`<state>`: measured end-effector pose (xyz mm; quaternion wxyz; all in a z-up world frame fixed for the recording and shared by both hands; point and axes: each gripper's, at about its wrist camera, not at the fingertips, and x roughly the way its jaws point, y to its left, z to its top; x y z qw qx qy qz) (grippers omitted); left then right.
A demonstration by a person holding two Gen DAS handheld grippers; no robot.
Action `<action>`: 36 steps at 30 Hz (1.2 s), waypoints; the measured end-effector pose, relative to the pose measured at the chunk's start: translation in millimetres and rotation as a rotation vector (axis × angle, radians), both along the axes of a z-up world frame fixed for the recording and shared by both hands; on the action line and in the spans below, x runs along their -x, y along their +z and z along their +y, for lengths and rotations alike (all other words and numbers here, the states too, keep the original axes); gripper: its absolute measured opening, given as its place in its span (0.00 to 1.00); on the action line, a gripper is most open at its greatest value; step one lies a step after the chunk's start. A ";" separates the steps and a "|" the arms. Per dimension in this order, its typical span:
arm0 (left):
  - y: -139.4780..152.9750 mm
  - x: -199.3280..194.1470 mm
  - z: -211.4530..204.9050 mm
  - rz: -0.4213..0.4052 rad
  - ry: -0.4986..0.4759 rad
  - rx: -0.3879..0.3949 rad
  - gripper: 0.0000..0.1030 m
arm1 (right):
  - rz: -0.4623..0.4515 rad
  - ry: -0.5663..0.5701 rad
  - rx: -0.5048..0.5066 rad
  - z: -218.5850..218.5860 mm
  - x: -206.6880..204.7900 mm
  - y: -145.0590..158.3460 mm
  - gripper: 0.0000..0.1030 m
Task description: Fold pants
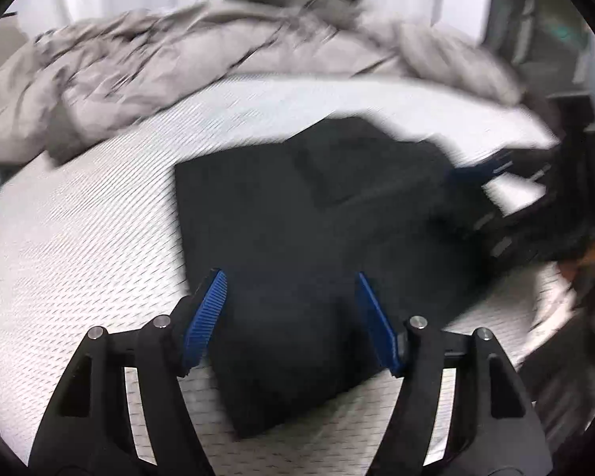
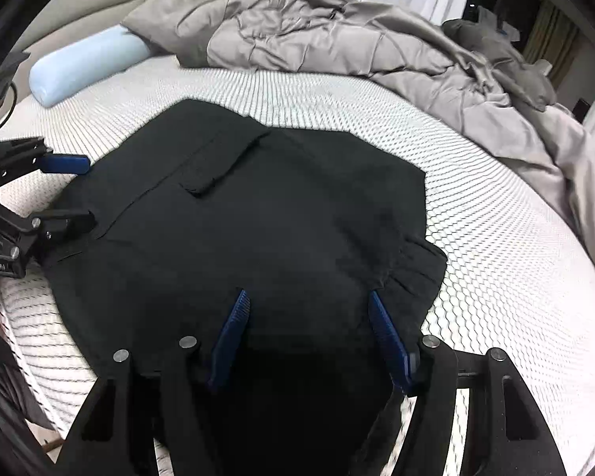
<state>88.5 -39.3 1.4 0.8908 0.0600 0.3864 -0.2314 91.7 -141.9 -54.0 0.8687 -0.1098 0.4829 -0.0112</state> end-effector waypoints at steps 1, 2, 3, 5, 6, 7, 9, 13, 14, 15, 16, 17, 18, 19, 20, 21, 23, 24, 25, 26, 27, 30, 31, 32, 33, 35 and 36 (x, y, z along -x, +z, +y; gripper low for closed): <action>-0.2 2.8 -9.3 -0.008 -0.035 -0.005 0.65 | -0.010 0.032 -0.040 7.4 2.3 1.5 0.62; -5.3 4.2 -18.9 0.000 -0.068 -0.024 0.65 | -0.007 0.063 -0.073 19.7 2.8 0.3 0.64; -19.8 2.3 -26.8 0.044 -0.093 -0.053 0.65 | 0.009 0.089 -0.093 28.3 1.5 -4.3 0.64; -38.6 -1.0 -27.2 0.094 -0.081 -0.104 0.65 | 0.070 0.128 -0.074 40.9 -0.8 -23.8 0.64; -40.6 8.1 -21.2 0.057 -0.091 -0.106 0.65 | 0.092 0.122 -0.035 39.8 2.0 -32.8 0.64; -38.3 13.1 -16.7 0.043 -0.094 -0.109 0.65 | 0.090 0.117 -0.006 33.7 9.3 -35.8 0.64; -32.6 20.7 -7.3 0.044 -0.077 -0.096 0.67 | 0.069 0.076 0.025 15.3 25.8 -29.5 0.64; -24.9 37.9 6.2 0.047 -0.033 -0.082 0.67 | 0.044 -0.049 0.045 -24.2 58.0 -13.2 0.73; -21.2 40.2 7.1 0.044 -0.027 -0.078 0.67 | 0.036 -0.071 -0.022 -31.6 62.6 -10.6 0.73; -12.3 44.3 8.3 0.039 -0.019 -0.057 0.67 | 0.028 -0.100 -0.071 -37.9 66.1 -7.2 0.73; -1.8 45.0 9.9 0.021 -0.010 -0.012 0.67 | 0.005 -0.119 -0.078 -37.4 67.9 0.0 0.73; 4.2 45.8 11.5 0.010 -0.005 0.014 0.67 | -0.025 -0.116 -0.053 -33.5 67.8 6.9 0.73; 12.1 40.1 8.5 -0.004 -0.008 0.048 0.67 | -0.062 -0.103 -0.021 -24.2 67.9 14.9 0.73; 16.5 32.6 2.4 -0.007 -0.020 0.051 0.68 | -0.103 -0.082 -0.016 -13.6 64.5 22.9 0.73; 16.3 22.9 -5.1 -0.006 -0.039 0.043 0.68 | -0.120 -0.055 -0.040 -6.9 58.2 27.0 0.73; 10.4 10.5 -14.2 0.013 -0.063 0.028 0.68 | -0.116 -0.022 -0.073 0.5 48.0 28.2 0.73; -12.8 -14.0 -24.7 0.094 -0.084 -0.003 0.65 | -0.065 0.027 -0.098 18.1 21.7 13.3 0.72; -23.0 -17.6 -25.8 0.113 -0.087 -0.008 0.65 | -0.023 0.049 -0.105 25.5 5.4 -2.2 0.71; -29.5 -17.6 -19.6 0.110 -0.089 0.009 0.65 | 0.024 0.057 -0.111 26.8 -3.6 -16.0 0.69; -30.1 -14.7 -10.5 0.112 -0.094 0.023 0.63 | 0.074 0.053 -0.090 27.3 -14.6 -31.0 0.61; -30.0 -18.4 -4.4 0.112 -0.096 0.018 0.61 | 0.093 0.049 -0.056 23.5 -19.2 -40.4 0.60; -24.0 -8.3 21.8 0.095 -0.043 -0.026 0.61 | 0.076 0.016 -0.030 -3.3 -5.2 -31.8 0.52; -19.7 -7.7 29.8 0.104 -0.009 -0.016 0.60 | 0.077 0.001 -0.023 -8.3 0.2 -24.8 0.48; -16.9 -13.4 32.9 0.104 -0.001 -0.006 0.59 | 0.073 -0.014 -0.019 -11.4 2.8 -17.3 0.46; -8.5 -19.8 31.8 0.082 0.010 0.006 0.59 | 0.061 -0.019 -0.027 -13.8 3.6 -10.9 0.46; 0.7 -37.0 21.3 0.044 0.020 0.002 0.59 | 0.011 -0.002 -0.070 -6.2 -1.8 5.8 0.46; -0.2 -50.4 15.3 0.045 0.024 -0.006 0.59 | -0.006 0.010 -0.084 1.1 -15.0 8.4 0.46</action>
